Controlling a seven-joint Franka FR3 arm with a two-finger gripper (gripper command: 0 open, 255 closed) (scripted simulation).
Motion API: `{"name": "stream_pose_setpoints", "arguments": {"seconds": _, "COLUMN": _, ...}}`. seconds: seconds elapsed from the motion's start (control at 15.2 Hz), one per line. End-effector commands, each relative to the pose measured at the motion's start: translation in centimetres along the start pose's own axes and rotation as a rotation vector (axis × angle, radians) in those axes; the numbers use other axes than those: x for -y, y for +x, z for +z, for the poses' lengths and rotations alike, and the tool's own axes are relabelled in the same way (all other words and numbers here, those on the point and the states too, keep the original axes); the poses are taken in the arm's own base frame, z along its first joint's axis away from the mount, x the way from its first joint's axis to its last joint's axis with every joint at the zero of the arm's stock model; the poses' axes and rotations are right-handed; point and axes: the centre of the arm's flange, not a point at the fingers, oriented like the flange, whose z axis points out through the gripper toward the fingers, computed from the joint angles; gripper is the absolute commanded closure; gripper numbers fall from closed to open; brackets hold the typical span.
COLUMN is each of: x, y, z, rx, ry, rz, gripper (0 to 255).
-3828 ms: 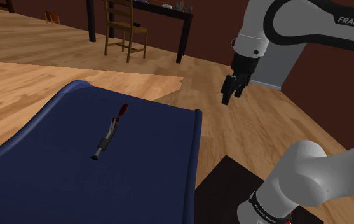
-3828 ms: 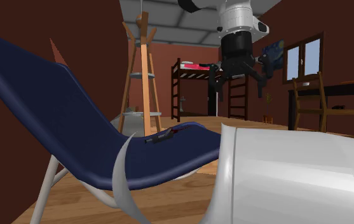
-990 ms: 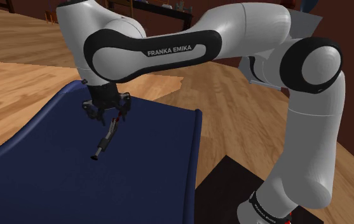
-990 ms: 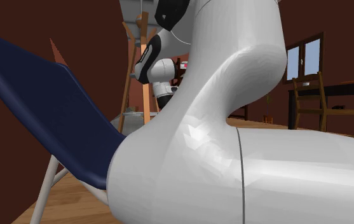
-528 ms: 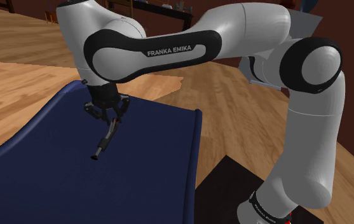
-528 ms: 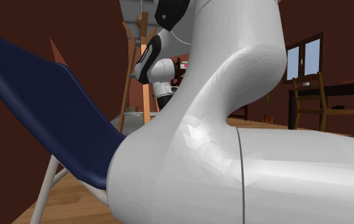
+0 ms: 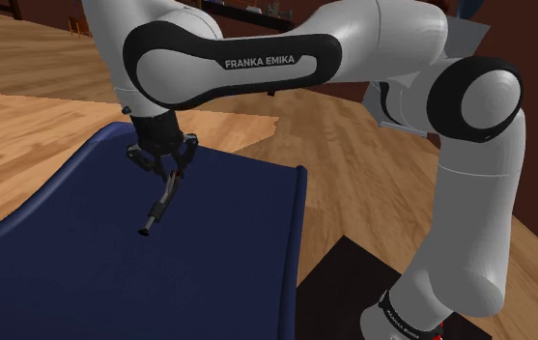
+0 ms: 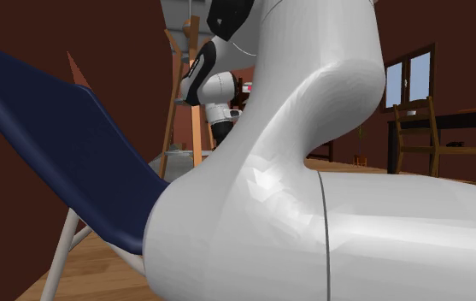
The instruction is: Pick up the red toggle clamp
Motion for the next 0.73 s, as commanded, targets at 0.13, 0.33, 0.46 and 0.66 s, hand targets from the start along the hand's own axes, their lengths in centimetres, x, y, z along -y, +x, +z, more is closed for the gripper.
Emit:
{"name": "stream_pose_setpoints", "arguments": {"seconds": 0.13, "x": -0.6, "y": 0.1, "z": -2.2, "rx": 0.000, "ry": 0.000, "rz": 0.000, "gripper": 255}}
{"name": "stream_pose_setpoints", "arguments": {"seconds": 0.33, "x": -0.9, "y": 0.2, "z": -3.7, "rx": 0.000, "ry": 0.000, "rz": 0.000, "gripper": 255}}
{"name": "stream_pose_setpoints", "arguments": {"seconds": 0.46, "x": -1.2, "y": 0.4, "z": -4.7, "rx": 0.000, "ry": 0.000, "rz": 0.000, "gripper": 255}}
{"name": "stream_pose_setpoints", "arguments": {"seconds": 0.66, "x": -1.3, "y": 0.4, "z": -5.3, "rx": 0.000, "ry": 0.000, "rz": 0.000, "gripper": 255}}
